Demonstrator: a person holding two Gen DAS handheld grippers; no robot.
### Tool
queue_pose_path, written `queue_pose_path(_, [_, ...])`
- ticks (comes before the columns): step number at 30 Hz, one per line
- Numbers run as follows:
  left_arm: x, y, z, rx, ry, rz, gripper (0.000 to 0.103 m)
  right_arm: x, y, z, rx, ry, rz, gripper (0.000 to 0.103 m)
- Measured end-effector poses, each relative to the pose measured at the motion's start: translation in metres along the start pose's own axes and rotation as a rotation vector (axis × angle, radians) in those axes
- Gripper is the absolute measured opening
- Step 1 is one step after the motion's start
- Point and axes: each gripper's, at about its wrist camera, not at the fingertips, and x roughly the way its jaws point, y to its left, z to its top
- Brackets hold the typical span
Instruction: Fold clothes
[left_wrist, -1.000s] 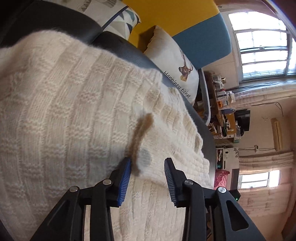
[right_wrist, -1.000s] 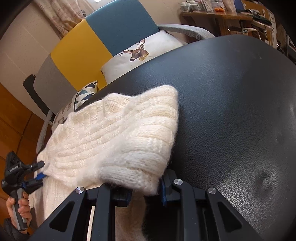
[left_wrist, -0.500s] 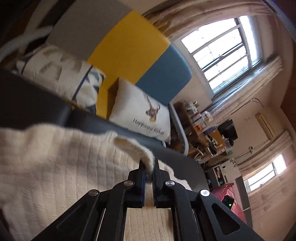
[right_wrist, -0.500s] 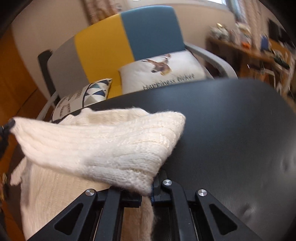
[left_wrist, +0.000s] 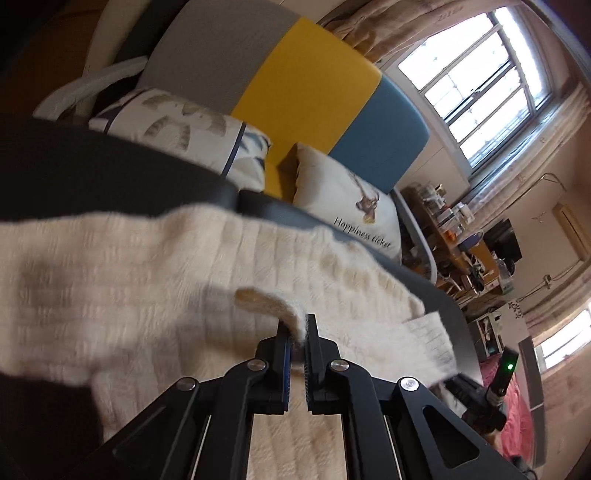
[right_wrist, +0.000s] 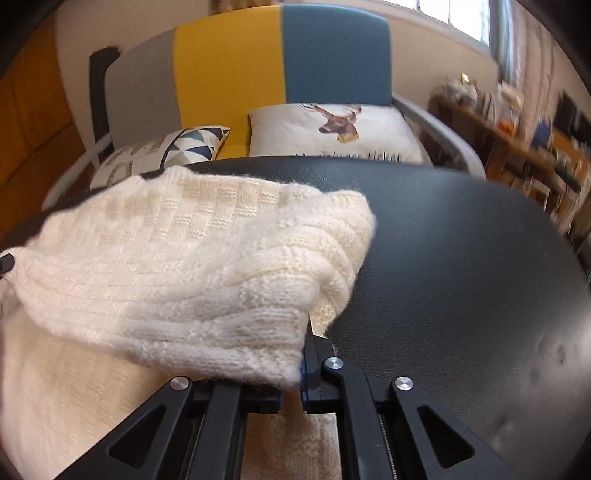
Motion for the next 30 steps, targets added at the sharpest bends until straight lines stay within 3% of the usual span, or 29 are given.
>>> queue_pose_path(2, [0.005, 0.004, -0.009, 0.007, 0.022, 0.018, 0.006, 0.002, 0.008, -0.001, -0.046, -0.007, -0.02, 0.013])
queue_pose_path(5, [0.01, 0.0, -0.013, 0.028, 0.048, 0.031, 0.006, 0.004, 0.011, -0.002, -0.041, -0.019, -0.034, 0.014])
queue_pose_path(8, [0.01, -0.003, -0.009, 0.036, 0.061, 0.033, 0.006, 0.003, 0.0, -0.001, 0.045, -0.017, 0.059, 0.025])
queue_pose_path(15, [0.014, -0.01, 0.001, 0.06, 0.091, 0.047, 0.006, 0.002, -0.024, 0.002, 0.127, 0.042, 0.217, 0.025])
queue_pose_path(19, [0.013, -0.014, 0.003, 0.064, 0.089, 0.033, 0.006, -0.006, -0.035, -0.003, 0.101, 0.032, 0.176, 0.027])
queue_pose_path(21, [0.013, -0.015, 0.003, 0.068, 0.09, 0.03, 0.006, -0.01, -0.035, -0.007, 0.058, 0.011, 0.119, 0.044])
queue_pose_path(22, [0.014, -0.014, 0.003, 0.067, 0.093, 0.031, 0.006, -0.01, -0.035, -0.009, 0.047, 0.012, 0.093, 0.062])
queue_pose_path(23, [0.014, -0.013, 0.003, 0.067, 0.096, 0.033, 0.006, -0.01, -0.037, -0.01, 0.054, 0.002, 0.085, 0.065])
queue_pose_path(28, [0.016, -0.008, 0.001, 0.049, 0.103, 0.041, 0.006, -0.003, -0.03, -0.004, 0.036, -0.007, 0.032, 0.061])
queue_pose_path(30, [0.015, -0.007, 0.001, 0.044, 0.098, 0.033, 0.006, -0.004, -0.025, 0.001, 0.011, -0.022, 0.006, 0.014])
